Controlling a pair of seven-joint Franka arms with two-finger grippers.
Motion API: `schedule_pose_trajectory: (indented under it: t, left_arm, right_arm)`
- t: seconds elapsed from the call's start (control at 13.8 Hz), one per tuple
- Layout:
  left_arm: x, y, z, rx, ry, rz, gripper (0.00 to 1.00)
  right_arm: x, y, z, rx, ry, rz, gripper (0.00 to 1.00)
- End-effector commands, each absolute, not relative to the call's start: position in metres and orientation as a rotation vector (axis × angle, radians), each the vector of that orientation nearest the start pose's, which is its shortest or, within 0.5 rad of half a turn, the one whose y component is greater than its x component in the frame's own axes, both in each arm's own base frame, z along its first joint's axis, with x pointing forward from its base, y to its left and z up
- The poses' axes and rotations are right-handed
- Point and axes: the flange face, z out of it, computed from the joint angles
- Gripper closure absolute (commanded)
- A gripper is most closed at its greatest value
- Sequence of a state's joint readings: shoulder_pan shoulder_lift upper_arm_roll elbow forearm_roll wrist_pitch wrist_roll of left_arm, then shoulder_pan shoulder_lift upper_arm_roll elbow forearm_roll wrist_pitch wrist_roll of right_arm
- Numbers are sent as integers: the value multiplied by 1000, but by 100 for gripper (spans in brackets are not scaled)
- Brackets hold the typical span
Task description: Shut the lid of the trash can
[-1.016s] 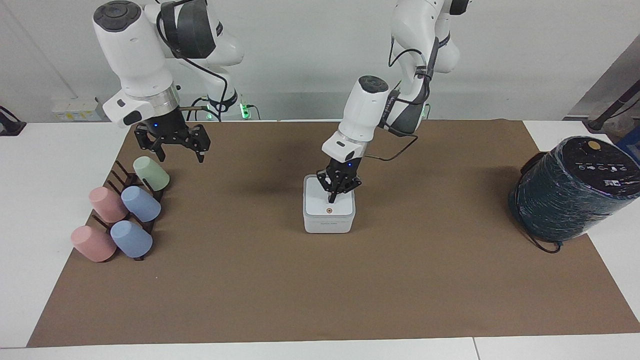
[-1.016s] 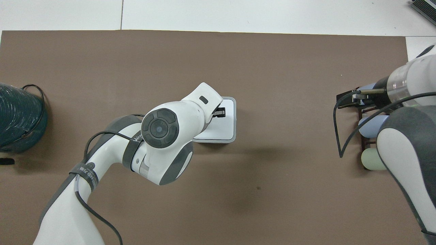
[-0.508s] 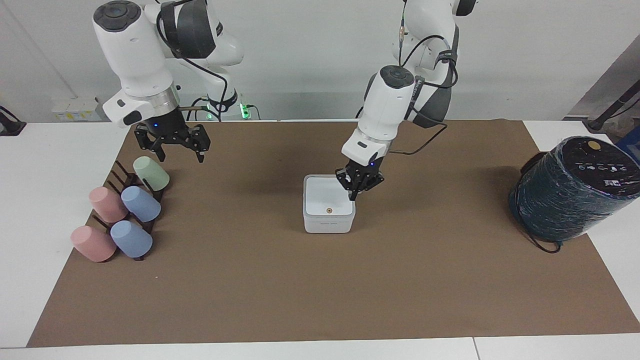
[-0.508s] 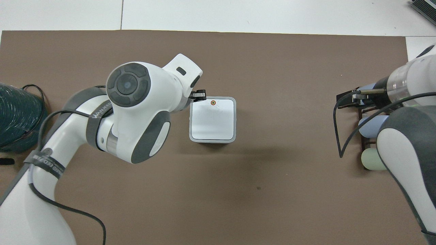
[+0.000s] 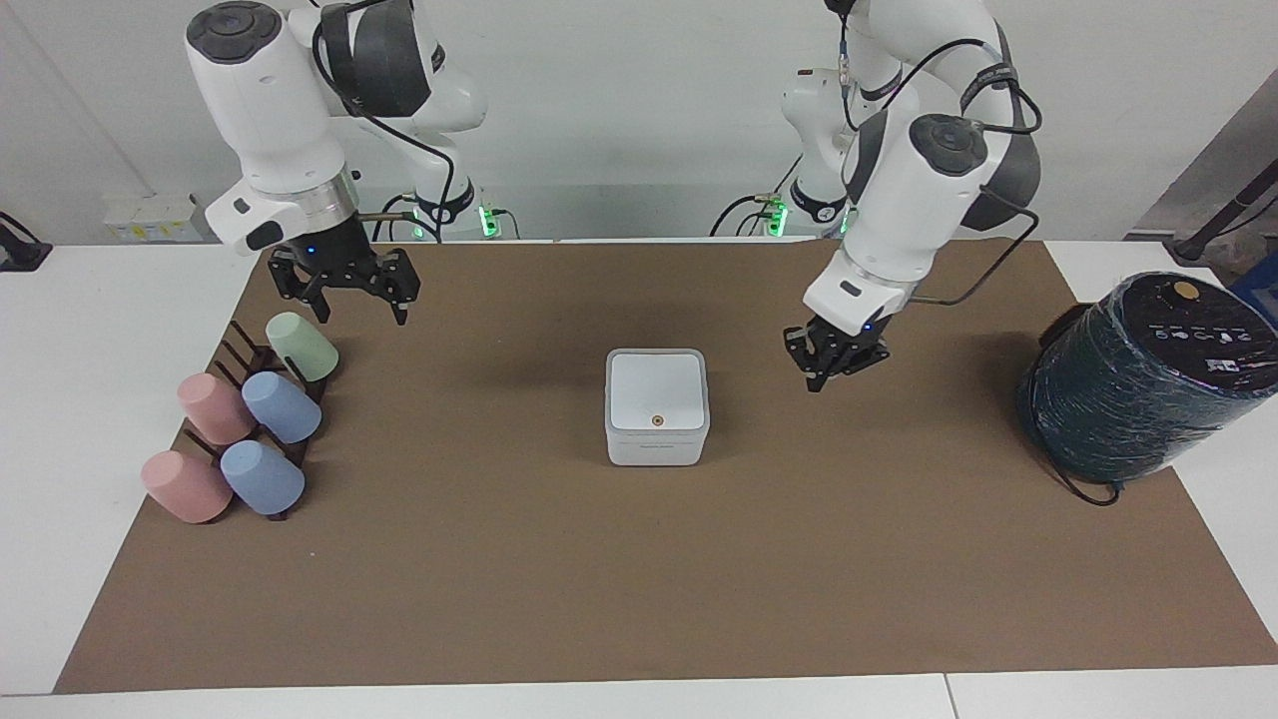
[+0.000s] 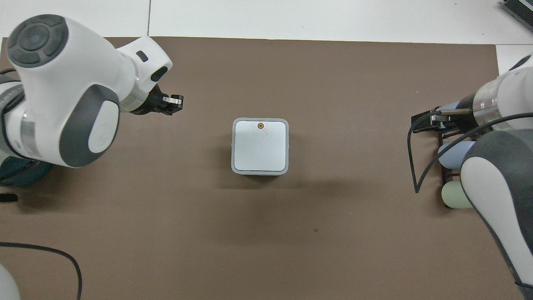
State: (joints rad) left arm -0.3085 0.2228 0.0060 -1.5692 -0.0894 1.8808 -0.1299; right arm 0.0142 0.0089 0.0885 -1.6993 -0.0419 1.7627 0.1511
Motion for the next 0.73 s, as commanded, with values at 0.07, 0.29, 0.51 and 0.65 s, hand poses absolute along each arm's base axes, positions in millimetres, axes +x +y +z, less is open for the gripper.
schedule_pose_trajectory:
  t: [0.07,0.29,0.51,0.65]
  left_arm:
    - [606,-120,545,-3210,377,-41,100]
    - [592,-76,568,-3200,394,-7,100]
    - [581,-59,586,-3182,360,0,100]
    - [576,-66,593,-3092,405,-7,85]
  right_arm:
    - [565,50,577,-3153,49,-78,0]
    - [565,50,578,-3153,49,-80,0]
    - [565,51,577,-3153,46,-78,0]
    - [565,51,577,-3153,46,-78,0]
